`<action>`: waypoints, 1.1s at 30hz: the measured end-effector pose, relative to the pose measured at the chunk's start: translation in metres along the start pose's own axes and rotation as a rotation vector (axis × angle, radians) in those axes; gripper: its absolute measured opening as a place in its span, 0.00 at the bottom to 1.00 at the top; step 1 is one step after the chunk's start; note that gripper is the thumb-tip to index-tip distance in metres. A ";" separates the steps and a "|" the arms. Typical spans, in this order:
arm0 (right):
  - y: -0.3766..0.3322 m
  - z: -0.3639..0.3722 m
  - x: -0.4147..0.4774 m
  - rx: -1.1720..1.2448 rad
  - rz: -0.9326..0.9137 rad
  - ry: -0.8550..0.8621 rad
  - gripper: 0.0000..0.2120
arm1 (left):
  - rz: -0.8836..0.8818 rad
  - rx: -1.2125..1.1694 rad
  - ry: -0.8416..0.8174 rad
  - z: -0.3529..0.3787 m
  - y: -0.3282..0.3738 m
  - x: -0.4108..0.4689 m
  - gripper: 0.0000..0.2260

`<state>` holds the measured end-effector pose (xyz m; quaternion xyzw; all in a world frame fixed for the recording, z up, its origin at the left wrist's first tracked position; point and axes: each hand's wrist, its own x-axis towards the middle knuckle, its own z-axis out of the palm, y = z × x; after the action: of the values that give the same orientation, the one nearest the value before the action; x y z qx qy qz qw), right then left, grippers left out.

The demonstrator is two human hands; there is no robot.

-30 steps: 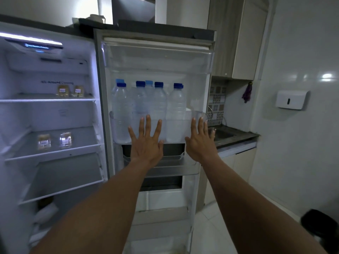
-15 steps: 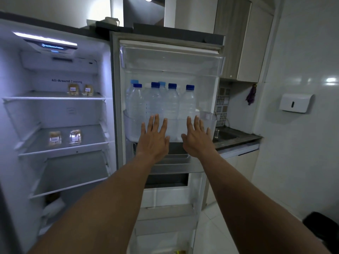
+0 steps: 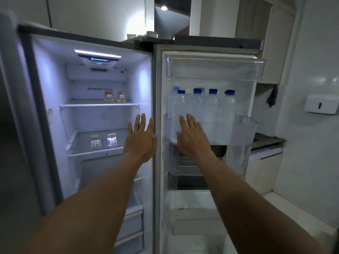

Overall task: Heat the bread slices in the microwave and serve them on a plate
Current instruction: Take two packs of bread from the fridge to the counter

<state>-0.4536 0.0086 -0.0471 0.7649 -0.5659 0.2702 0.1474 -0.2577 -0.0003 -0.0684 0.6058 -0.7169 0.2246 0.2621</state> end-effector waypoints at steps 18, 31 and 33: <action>-0.149 0.120 0.093 0.160 -0.050 -0.121 0.30 | -0.207 0.052 -0.093 0.044 -0.192 -0.002 0.28; -0.167 0.276 0.229 0.246 -0.023 -0.198 0.31 | -0.403 -0.018 -0.152 0.166 -0.291 0.073 0.28; -0.171 0.295 0.245 0.261 -0.007 -0.222 0.32 | -0.428 -0.033 -0.162 0.188 -0.305 0.082 0.28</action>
<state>-0.1665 -0.2863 -0.1308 0.8046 -0.5362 0.2547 -0.0155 0.0128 -0.2324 -0.1572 0.7558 -0.5942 0.1026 0.2552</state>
